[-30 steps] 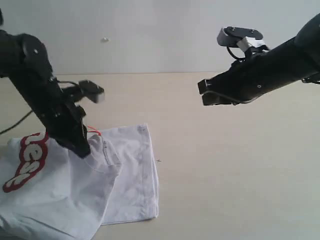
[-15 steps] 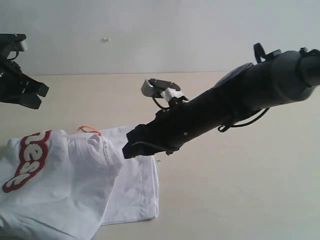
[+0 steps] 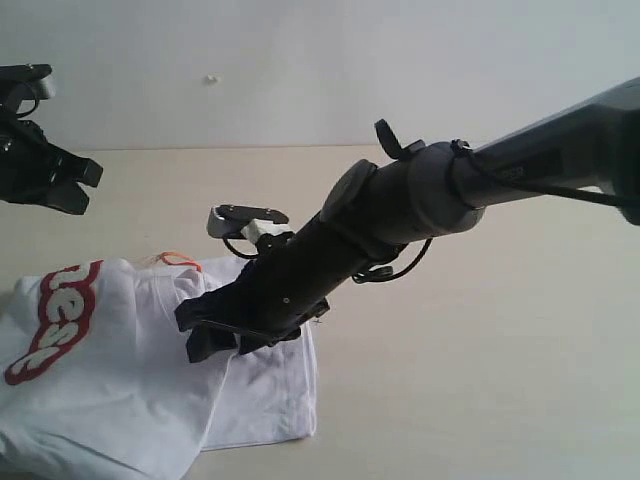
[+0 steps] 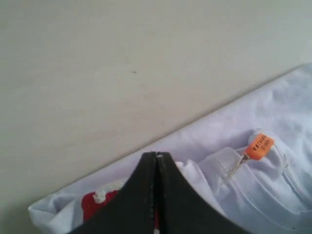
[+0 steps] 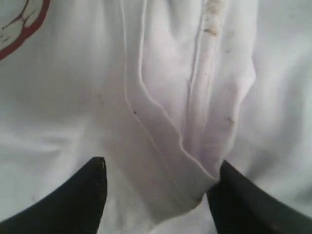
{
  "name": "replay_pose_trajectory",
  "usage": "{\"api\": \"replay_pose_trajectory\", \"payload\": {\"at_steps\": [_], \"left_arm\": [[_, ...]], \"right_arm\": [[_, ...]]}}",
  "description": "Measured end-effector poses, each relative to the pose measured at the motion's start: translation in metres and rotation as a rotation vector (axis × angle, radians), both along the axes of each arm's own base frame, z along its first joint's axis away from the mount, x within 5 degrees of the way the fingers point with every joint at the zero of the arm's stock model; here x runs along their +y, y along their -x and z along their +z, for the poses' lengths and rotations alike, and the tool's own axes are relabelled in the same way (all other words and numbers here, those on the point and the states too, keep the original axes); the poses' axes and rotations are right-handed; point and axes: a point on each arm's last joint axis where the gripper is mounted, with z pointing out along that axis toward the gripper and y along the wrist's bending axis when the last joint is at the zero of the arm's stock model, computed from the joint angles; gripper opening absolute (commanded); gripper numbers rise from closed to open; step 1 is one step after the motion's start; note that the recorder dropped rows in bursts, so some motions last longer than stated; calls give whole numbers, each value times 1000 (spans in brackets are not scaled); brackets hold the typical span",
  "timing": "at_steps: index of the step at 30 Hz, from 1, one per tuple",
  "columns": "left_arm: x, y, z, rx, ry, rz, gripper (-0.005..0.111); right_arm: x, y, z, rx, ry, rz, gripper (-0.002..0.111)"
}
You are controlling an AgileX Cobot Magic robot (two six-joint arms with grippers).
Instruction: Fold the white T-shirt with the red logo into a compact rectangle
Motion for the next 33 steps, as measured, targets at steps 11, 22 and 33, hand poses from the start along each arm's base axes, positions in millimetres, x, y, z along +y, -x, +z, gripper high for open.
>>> {"api": "replay_pose_trajectory", "payload": {"at_steps": [11, 22, 33], "left_arm": [[0, 1, -3, 10, 6, 5, 0], [-1, 3, -4, 32, 12, -3, 0], [-1, 3, -4, 19, 5, -15, 0]], "right_arm": [[0, -5, -1, -35, 14, -47, 7], [-4, -13, 23, -231, 65, -5, 0], [-14, -28, 88, -667, 162, -22, 0]]}}
